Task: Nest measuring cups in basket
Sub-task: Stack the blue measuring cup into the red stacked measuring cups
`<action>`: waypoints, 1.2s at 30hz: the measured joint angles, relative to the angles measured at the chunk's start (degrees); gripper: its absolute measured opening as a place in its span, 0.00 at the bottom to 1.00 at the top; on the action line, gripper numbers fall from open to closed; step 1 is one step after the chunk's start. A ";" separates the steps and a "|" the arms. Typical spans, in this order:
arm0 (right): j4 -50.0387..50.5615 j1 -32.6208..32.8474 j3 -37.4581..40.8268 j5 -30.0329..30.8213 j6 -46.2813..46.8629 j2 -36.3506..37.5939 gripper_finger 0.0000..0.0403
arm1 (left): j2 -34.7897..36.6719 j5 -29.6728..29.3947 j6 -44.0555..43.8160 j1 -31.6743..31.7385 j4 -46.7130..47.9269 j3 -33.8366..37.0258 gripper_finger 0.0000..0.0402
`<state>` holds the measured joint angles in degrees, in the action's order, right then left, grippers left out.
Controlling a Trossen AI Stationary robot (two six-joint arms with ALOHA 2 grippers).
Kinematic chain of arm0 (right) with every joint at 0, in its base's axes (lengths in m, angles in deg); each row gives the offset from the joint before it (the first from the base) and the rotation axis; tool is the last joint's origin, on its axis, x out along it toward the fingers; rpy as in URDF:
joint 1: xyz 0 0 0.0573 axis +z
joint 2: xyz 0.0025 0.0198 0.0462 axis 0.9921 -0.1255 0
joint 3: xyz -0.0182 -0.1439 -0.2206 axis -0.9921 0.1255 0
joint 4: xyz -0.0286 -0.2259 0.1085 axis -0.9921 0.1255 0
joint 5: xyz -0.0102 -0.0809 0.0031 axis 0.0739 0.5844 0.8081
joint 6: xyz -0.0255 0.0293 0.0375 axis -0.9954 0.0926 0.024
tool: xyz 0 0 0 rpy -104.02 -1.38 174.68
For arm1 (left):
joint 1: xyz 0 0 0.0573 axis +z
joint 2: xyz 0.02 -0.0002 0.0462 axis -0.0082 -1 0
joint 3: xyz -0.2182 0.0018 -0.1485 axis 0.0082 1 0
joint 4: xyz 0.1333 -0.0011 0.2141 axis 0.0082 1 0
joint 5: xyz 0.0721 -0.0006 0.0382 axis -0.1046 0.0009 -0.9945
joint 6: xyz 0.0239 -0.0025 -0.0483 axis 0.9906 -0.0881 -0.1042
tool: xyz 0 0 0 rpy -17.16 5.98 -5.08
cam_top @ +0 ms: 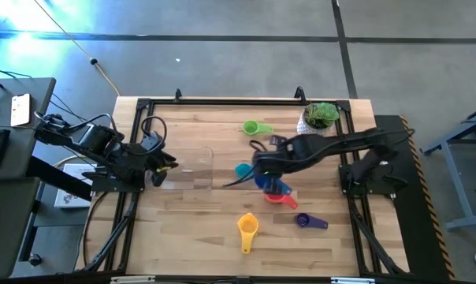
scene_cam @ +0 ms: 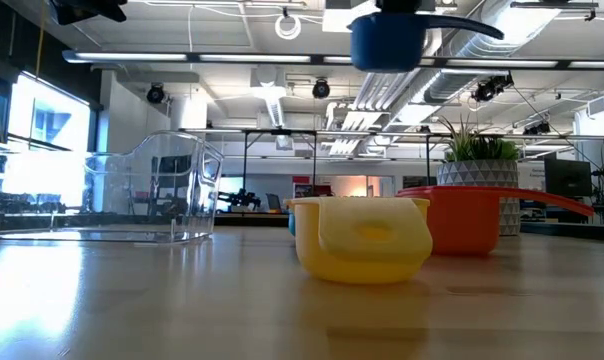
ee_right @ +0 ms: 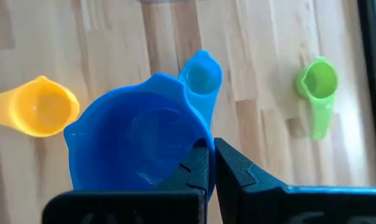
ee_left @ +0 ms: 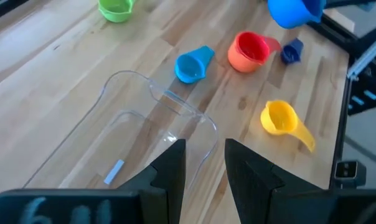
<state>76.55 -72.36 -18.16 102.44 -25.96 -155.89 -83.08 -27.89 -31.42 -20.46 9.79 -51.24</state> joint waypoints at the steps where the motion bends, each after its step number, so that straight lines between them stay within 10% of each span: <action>1: -2.15 -0.24 3.32 -0.84 -0.02 2.39 0.00 | 0.00 -0.25 -0.55 0.00 -0.04 0.00 0.26; 11: -15.45 -3.23 25.92 -8.41 -2.53 17.26 0.00 | 0.00 -2.99 -4.78 0.01 -0.02 0.00 0.26; 36: -35.85 -4.45 46.19 -14.26 -1.02 17.86 0.00 | -0.04 -6.00 -8.26 0.02 0.01 0.00 0.26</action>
<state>40.70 -76.81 28.03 88.18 -26.98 -138.02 -83.12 -33.90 -39.68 -20.44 9.80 -51.24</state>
